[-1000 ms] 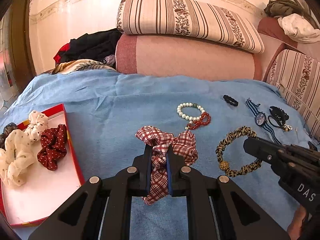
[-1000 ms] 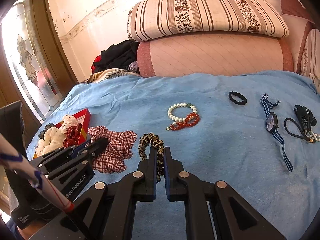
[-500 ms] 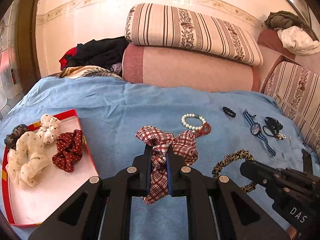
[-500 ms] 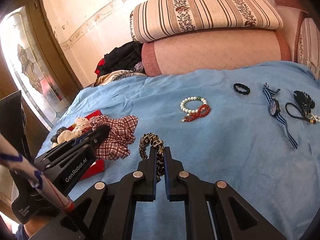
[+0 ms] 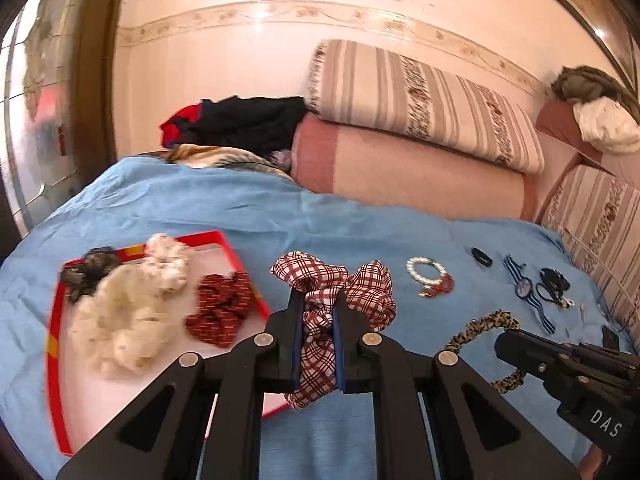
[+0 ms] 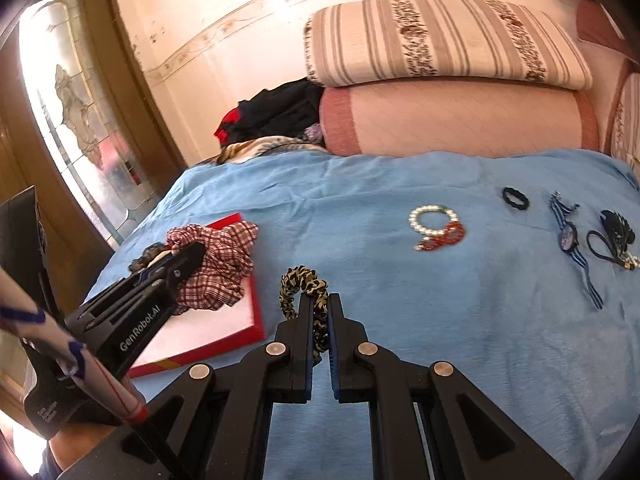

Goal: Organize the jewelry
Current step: 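Carry the plaid scrunchie and leopard bracelet over the red tray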

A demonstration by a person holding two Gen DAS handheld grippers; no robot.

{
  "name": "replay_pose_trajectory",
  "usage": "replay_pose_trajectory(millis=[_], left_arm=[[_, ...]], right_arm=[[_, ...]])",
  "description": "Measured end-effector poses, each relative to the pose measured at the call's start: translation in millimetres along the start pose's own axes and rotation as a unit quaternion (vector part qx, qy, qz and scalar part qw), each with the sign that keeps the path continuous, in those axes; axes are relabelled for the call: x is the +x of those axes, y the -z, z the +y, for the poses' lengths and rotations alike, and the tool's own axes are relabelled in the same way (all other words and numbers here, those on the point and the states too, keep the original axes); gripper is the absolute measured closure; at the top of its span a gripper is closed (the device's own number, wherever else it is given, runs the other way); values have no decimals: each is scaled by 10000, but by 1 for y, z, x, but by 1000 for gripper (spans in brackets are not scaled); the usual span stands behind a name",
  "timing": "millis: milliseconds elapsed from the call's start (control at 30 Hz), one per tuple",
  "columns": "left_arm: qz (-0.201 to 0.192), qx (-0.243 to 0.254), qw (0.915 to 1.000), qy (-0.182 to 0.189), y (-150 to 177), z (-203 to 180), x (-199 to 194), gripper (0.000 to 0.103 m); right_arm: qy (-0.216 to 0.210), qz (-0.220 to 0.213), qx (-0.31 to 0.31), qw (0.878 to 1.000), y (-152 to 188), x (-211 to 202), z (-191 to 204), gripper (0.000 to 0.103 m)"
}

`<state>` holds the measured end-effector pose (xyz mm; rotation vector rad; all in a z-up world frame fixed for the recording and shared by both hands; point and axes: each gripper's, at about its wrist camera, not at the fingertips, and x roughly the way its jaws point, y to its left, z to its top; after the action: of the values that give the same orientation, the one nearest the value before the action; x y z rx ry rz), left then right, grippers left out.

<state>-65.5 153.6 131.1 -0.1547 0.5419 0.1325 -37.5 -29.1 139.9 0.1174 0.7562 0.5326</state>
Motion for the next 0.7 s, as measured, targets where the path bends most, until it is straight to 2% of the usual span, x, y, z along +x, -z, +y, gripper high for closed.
replay_pose_trajectory(millis=[233, 467, 700], left_arm=[[-53, -459, 9981, -417, 5, 72, -25, 91], [152, -1029, 9893, -1023, 14, 148, -32, 91], [336, -1327, 9813, -1350, 22, 183, -30, 91]], right_arm=[[-363, 139, -275, 9989, -5, 19, 53, 96], [-856, 551, -218, 9946, 0, 65, 103, 96], [-1099, 869, -92, 9901, 6, 97, 134, 96]])
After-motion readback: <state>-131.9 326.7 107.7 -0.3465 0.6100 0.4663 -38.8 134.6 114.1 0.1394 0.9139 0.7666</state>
